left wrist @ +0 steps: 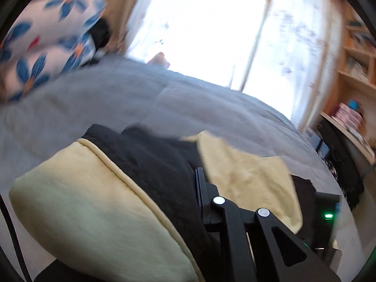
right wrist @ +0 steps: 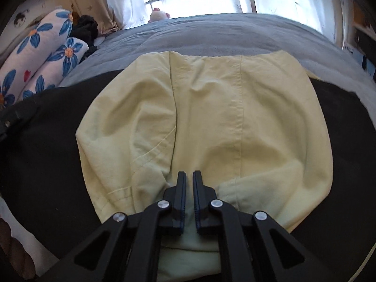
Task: Fold large clothes
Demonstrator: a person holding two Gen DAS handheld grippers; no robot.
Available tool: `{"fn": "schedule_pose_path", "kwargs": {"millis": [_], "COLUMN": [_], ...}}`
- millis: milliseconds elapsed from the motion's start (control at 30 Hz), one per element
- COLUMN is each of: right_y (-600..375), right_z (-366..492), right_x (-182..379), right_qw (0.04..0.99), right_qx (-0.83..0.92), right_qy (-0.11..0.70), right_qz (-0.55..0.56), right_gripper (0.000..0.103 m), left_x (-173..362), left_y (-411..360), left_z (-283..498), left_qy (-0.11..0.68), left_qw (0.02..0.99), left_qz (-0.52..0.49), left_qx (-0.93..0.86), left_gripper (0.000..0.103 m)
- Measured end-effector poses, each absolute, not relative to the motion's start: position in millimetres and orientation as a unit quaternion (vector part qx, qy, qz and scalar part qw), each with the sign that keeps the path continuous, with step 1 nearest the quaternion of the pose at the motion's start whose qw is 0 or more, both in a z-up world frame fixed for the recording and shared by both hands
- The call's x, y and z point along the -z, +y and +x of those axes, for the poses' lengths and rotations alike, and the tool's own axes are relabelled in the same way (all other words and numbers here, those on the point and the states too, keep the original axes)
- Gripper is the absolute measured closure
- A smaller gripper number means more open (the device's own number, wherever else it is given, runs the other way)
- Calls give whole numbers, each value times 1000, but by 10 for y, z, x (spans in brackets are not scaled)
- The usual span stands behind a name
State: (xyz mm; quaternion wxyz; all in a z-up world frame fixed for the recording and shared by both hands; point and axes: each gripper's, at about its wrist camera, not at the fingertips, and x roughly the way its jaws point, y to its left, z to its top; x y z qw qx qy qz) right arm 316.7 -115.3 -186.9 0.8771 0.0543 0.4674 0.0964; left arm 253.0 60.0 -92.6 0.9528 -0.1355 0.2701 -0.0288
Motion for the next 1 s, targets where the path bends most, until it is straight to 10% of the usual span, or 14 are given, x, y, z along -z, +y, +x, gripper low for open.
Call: {"fn": "schedule_pose_path", "kwargs": {"millis": [433, 767, 1000], "right_y": [-2844, -4107, -4139], "right_z": [2297, 1531, 1466], "right_x": [1290, 1520, 1457], "right_qw": [860, 839, 841], "right_qx": [-35, 118, 86], "right_qy": [428, 425, 413], "right_qz": [276, 320, 338], "right_gripper": [97, 97, 97], "left_x": [396, 1596, 1381], "left_y": [-1458, -2896, -2556], "left_z": [2583, 2395, 2243], "left_qy": [244, 369, 396], "left_qw": [955, 865, 849], "left_qz": [59, 236, 157], "left_qx": [160, 243, 313], "left_gripper": [97, 89, 46]}}
